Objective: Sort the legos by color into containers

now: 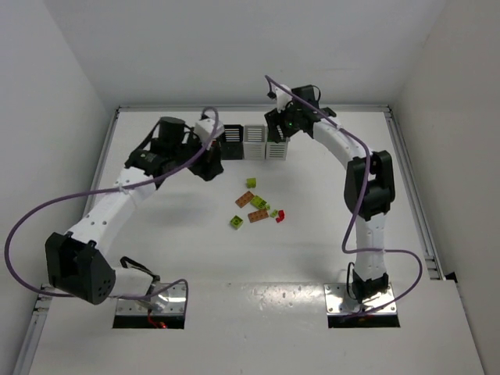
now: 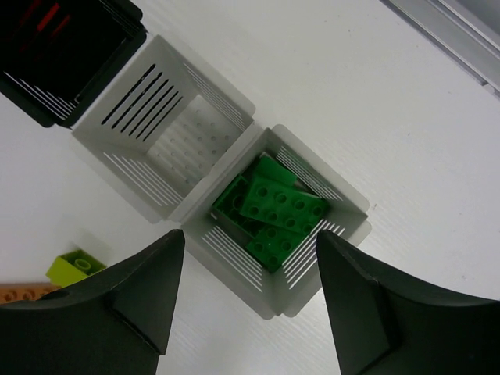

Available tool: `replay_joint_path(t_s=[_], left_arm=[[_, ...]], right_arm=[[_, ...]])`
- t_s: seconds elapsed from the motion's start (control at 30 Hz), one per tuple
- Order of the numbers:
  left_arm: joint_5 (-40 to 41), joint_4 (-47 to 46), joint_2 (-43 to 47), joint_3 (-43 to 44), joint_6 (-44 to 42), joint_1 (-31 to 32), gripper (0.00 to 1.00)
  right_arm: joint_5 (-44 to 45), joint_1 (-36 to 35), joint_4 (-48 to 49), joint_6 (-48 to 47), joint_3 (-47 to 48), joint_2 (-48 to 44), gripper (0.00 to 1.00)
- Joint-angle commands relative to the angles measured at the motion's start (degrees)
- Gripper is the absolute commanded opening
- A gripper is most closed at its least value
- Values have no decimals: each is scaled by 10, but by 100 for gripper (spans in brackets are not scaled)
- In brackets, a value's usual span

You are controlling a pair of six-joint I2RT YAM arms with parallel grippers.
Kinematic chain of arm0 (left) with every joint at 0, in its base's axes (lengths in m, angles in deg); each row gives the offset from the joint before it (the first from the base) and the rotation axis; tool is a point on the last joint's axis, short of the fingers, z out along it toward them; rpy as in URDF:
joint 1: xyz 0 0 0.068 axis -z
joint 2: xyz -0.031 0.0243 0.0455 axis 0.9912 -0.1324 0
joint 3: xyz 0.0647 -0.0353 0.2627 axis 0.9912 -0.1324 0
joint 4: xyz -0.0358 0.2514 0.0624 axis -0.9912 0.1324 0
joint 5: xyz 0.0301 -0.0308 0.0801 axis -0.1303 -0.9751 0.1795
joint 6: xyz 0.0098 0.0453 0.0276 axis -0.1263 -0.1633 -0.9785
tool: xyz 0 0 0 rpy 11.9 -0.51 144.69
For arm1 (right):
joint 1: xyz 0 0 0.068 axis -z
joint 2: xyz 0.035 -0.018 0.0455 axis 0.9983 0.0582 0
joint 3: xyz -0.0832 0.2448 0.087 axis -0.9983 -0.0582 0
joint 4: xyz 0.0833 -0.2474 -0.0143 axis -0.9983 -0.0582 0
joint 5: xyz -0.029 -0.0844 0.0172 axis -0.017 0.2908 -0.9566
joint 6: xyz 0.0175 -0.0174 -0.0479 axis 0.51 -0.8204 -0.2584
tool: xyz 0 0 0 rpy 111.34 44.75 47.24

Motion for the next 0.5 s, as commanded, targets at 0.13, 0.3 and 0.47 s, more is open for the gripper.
replay_joint_path(t_s=[0.13,0.3,0.47], left_arm=[[5,-3,0,-22,-34,156,65],[67,2,-71,3,-45,251,62],[73,45,-202,98,-48,296,58]], right_arm=[[-33,20,11,61,-58,-163,69],[-18,65,11,92,-222,-270,69],[-33,144,34,146,-342,-360,69]])
